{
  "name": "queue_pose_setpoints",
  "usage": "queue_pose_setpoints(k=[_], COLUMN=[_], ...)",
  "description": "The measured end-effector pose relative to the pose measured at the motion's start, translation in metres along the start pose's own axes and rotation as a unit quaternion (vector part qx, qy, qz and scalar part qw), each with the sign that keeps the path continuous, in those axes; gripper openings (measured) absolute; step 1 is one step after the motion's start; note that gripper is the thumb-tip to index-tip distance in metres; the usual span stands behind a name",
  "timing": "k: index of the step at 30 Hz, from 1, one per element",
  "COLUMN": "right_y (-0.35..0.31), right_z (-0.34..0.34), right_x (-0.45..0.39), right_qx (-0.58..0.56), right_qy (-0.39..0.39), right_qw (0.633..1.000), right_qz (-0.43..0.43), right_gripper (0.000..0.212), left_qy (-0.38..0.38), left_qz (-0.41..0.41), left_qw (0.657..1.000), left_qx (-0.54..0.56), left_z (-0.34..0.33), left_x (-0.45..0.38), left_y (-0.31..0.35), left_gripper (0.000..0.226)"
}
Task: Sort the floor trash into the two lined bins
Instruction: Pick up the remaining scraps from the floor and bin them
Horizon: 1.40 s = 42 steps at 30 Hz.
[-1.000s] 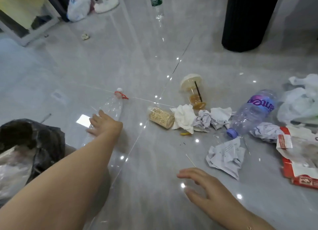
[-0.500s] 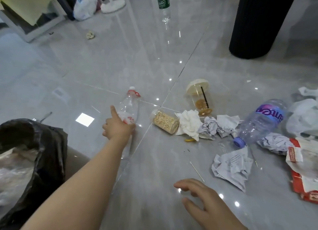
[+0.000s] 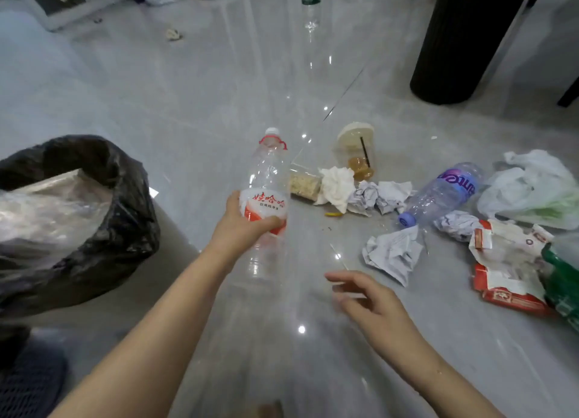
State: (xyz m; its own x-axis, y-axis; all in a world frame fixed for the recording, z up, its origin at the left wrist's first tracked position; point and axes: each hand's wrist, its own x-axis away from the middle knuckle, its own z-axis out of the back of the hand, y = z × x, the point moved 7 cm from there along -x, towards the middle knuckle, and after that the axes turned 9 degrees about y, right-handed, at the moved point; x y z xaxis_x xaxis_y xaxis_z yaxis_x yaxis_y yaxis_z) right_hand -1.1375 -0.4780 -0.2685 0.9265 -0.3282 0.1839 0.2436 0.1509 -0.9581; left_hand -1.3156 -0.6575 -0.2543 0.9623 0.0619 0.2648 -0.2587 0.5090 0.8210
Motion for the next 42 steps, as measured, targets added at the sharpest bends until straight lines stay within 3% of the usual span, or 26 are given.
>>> queue_pose_setpoints(k=[5, 9, 12, 15, 19, 21, 26, 32, 34, 36, 39, 42], right_y=[-0.024, -0.067, -0.098, -0.132, -0.181, -0.208, -0.252, -0.287, -0.301, -0.313, -0.321, -0.315], right_z=[-0.014, -0.046, -0.076, -0.118, -0.152, -0.166, -0.213, -0.281, -0.295, -0.301, -0.318, -0.338], right_x=[0.021, 0.044, 0.062, 0.093, 0.117, 0.122, 0.132, 0.142, 0.141, 0.133, 0.113, 0.095], right_qx=[-0.089, -0.167, -0.159, -0.119, -0.051, -0.008, 0.034, 0.088, 0.083, 0.063, 0.038, 0.009], right_qy=[0.024, -0.047, -0.119, -0.169, -0.205, -0.219, -0.248, -0.281, -0.28, -0.272, -0.247, -0.22], right_qw=[0.995, 0.983, 0.98, 0.978, 0.976, 0.973, 0.965, 0.949, 0.948, 0.949, 0.958, 0.97], right_qz=[-0.037, -0.053, -0.026, 0.012, 0.053, 0.075, 0.074, 0.108, 0.126, 0.143, 0.138, 0.103], right_gripper=[0.026, 0.045, 0.061, 0.065, 0.083, 0.092, 0.083, 0.065, 0.056, 0.044, 0.076, 0.09], left_qy=[-0.222, -0.245, -0.229, -0.173, -0.028, 0.031, 0.14, 0.244, 0.298, 0.386, 0.445, 0.413], left_qz=[0.044, 0.012, -0.017, -0.068, -0.135, -0.17, -0.216, -0.211, -0.195, -0.166, -0.104, -0.069], left_qw=[0.953, 0.933, 0.924, 0.927, 0.935, 0.932, 0.92, 0.898, 0.899, 0.898, 0.89, 0.902], left_qx=[0.199, 0.263, 0.306, 0.326, 0.326, 0.318, 0.296, 0.3, 0.253, 0.133, -0.01, -0.106], left_z=[0.028, 0.077, 0.105, 0.147, 0.192, 0.211, 0.258, 0.31, 0.33, 0.353, 0.387, 0.41], left_x=[0.098, 0.164, 0.192, 0.221, 0.245, 0.256, 0.262, 0.258, 0.253, 0.245, 0.226, 0.208], left_y=[-0.005, -0.02, -0.036, -0.048, -0.056, -0.053, -0.059, -0.1, -0.122, -0.148, -0.189, -0.204], left_gripper=[0.07, 0.068, 0.072, 0.075, 0.108, 0.112, 0.107, 0.087, 0.062, 0.041, 0.026, 0.042])
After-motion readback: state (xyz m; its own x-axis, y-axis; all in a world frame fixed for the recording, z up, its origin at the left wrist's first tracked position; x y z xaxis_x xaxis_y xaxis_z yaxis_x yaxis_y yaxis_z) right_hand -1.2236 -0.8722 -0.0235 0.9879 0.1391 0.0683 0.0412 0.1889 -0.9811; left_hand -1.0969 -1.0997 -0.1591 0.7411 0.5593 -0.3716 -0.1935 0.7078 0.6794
